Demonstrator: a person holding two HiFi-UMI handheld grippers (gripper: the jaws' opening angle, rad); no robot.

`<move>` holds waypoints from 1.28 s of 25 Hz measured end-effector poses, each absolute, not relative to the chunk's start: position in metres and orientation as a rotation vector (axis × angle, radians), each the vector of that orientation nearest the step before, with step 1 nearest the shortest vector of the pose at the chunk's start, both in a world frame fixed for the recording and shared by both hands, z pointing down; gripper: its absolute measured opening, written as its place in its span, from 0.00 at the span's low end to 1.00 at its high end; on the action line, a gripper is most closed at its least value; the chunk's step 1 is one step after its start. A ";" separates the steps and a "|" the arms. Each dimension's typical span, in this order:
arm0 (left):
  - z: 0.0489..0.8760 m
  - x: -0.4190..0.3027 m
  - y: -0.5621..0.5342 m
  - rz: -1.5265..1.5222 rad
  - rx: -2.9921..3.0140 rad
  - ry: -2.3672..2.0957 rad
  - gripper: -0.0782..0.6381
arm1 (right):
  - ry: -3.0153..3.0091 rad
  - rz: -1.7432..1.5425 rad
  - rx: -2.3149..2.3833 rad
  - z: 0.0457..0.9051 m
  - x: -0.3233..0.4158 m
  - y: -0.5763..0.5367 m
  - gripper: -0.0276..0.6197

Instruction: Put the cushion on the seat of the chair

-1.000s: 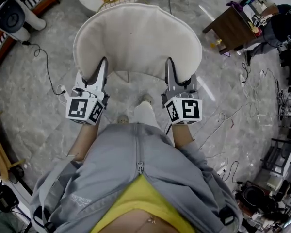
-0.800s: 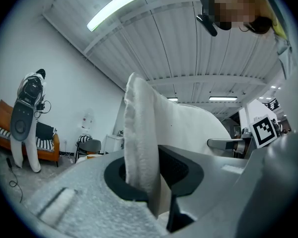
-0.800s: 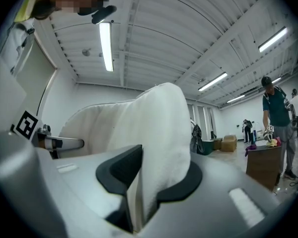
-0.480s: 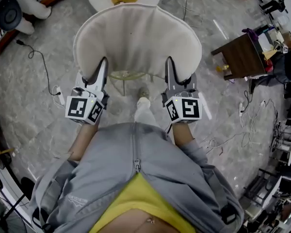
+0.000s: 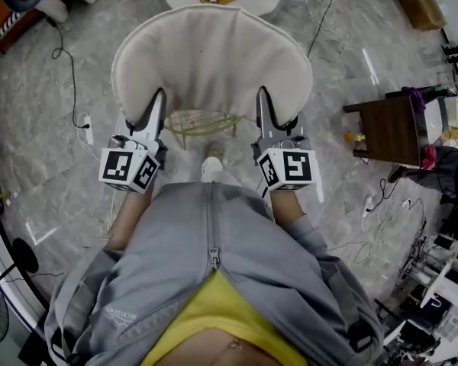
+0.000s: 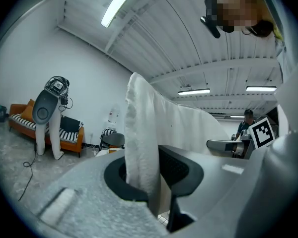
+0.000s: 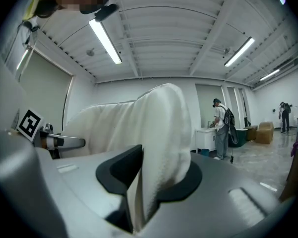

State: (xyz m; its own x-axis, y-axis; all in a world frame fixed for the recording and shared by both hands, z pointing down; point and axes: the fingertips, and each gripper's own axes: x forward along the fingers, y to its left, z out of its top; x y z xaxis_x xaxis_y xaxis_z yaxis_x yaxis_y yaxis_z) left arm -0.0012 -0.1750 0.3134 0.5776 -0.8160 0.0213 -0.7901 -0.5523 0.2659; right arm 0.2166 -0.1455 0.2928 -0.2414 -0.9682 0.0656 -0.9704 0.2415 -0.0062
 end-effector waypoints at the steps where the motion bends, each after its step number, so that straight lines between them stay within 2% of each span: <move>1: 0.318 0.008 -0.180 -0.144 2.549 -1.345 0.20 | -2.448 0.080 1.886 0.298 0.226 -0.153 0.19; 14: 0.395 0.023 -0.212 -0.072 2.362 -1.404 0.20 | -2.470 0.250 1.668 0.371 0.244 -0.211 0.19; 32: 0.579 0.010 -0.245 0.121 2.134 -1.243 0.20 | -2.283 0.520 1.514 0.555 0.231 -0.250 0.19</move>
